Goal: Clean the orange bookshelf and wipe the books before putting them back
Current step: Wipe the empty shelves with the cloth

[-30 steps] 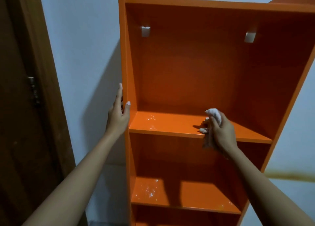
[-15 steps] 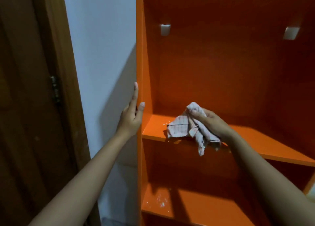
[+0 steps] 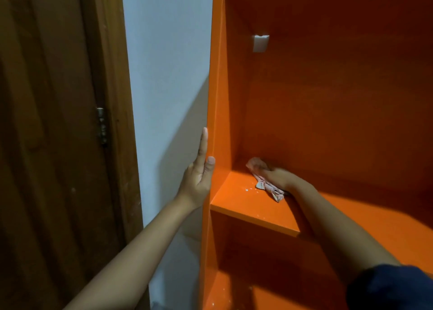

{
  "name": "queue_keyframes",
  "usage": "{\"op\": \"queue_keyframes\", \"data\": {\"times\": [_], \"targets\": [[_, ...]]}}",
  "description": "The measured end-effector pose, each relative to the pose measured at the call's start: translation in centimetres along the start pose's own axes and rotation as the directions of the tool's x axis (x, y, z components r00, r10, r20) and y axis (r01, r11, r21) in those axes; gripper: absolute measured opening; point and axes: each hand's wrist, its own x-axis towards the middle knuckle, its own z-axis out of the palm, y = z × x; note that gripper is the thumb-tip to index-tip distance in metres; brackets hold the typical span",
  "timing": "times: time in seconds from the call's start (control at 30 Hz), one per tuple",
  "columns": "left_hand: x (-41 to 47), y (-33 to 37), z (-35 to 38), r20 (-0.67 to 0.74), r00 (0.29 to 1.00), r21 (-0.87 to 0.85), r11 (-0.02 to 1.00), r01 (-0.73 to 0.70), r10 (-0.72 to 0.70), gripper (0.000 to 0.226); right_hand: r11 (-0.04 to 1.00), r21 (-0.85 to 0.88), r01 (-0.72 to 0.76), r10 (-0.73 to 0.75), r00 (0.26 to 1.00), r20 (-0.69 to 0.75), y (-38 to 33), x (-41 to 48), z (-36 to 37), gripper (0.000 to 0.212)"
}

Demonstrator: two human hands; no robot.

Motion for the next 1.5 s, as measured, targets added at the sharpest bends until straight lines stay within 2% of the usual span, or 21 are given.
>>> {"op": "queue_keyframes", "data": {"times": [0.13, 0.33, 0.53, 0.6, 0.77, 0.87, 0.97, 1.03, 1.1, 1.17, 1.23, 1.3, 1.37, 1.43, 1.5], "targets": [[-0.2, 0.4, -0.2, -0.002, 1.000, 0.021, 1.000, 0.001, -0.001, 0.055, 0.990, 0.031, 0.134, -0.135, 0.990, 0.032, -1.6, 0.5, 1.6, 0.042], [-0.3, 0.7, -0.4, 0.026, 0.998, 0.012, 0.998, 0.056, -0.057, 0.056, 0.971, -0.057, 0.231, -0.228, 0.972, 0.066, -2.4, -1.8, 2.1, 0.044], [-0.5, 1.6, -1.0, 0.066, 0.991, 0.064, 0.992, 0.111, -0.115, 0.053, 0.931, 0.012, 0.366, -0.366, 0.930, 0.045, -3.8, -6.5, 3.9, 0.018], [-0.5, 2.0, -1.2, 0.068, 0.992, 0.093, 0.991, 0.099, -0.105, 0.051, 0.921, -0.024, 0.390, -0.389, 0.921, 0.025, -4.3, -8.0, 4.5, 0.018], [-0.8, 2.7, -1.6, 0.025, 0.999, 0.144, 0.989, 0.040, -0.044, 0.057, 0.841, -0.255, 0.478, -0.513, 0.854, -0.091, -4.8, -11.6, 6.3, 0.031], [-0.9, 2.9, -1.7, 0.015, 0.999, 0.155, 0.987, 0.040, -0.043, 0.057, 0.862, -0.207, 0.463, -0.496, 0.855, -0.150, -4.4, -13.8, 6.8, 0.028], [-0.6, 2.7, -2.2, 0.050, 0.994, 0.130, 0.988, 0.085, -0.092, 0.058, 0.900, -0.048, 0.432, -0.435, 0.895, -0.096, -3.2, -16.4, 6.5, 0.018], [-0.7, 2.8, -2.5, 0.082, 0.991, 0.128, 0.988, 0.091, -0.102, 0.059, 0.913, -0.039, 0.407, -0.409, 0.909, -0.077, -1.7, -18.3, 6.8, 0.014], [-0.8, 3.0, -2.7, 0.083, 0.991, 0.134, 0.987, 0.089, -0.100, 0.060, 0.925, -0.008, 0.381, -0.377, 0.913, -0.157, -0.5, -19.9, 7.2, 0.015], [-1.0, 3.5, -2.7, 0.081, 0.991, 0.155, 0.984, 0.092, -0.106, 0.062, 0.916, 0.073, 0.394, -0.354, 0.881, -0.315, -0.4, -20.6, 7.2, 0.027], [-1.2, 3.8, -2.7, 0.074, 0.991, 0.165, 0.981, 0.099, -0.112, 0.062, 0.890, 0.140, 0.434, -0.326, 0.819, -0.472, -1.4, -20.4, 6.8, 0.037], [-1.2, 3.9, -2.6, 0.058, 0.993, 0.183, 0.979, 0.095, -0.107, 0.060, 0.875, 0.120, 0.470, -0.310, 0.732, -0.607, -2.6, -19.4, 6.1, 0.044], [-1.2, 4.0, -2.6, 0.065, 0.992, 0.188, 0.978, 0.093, -0.107, 0.060, 0.878, 0.061, 0.474, -0.311, 0.663, -0.681, -4.0, -18.1, 5.5, 0.048], [-1.1, 3.9, -2.6, 0.087, 0.989, 0.178, 0.979, 0.101, -0.118, 0.059, 0.905, 0.055, 0.423, -0.268, 0.665, -0.697, -5.2, -16.6, 5.2, 0.048], [-1.0, 3.7, -2.7, 0.091, 0.988, 0.186, 0.977, 0.108, -0.127, 0.060, 0.942, 0.048, 0.333, -0.215, 0.705, -0.676, -5.9, -14.7, 5.5, 0.047]]}}
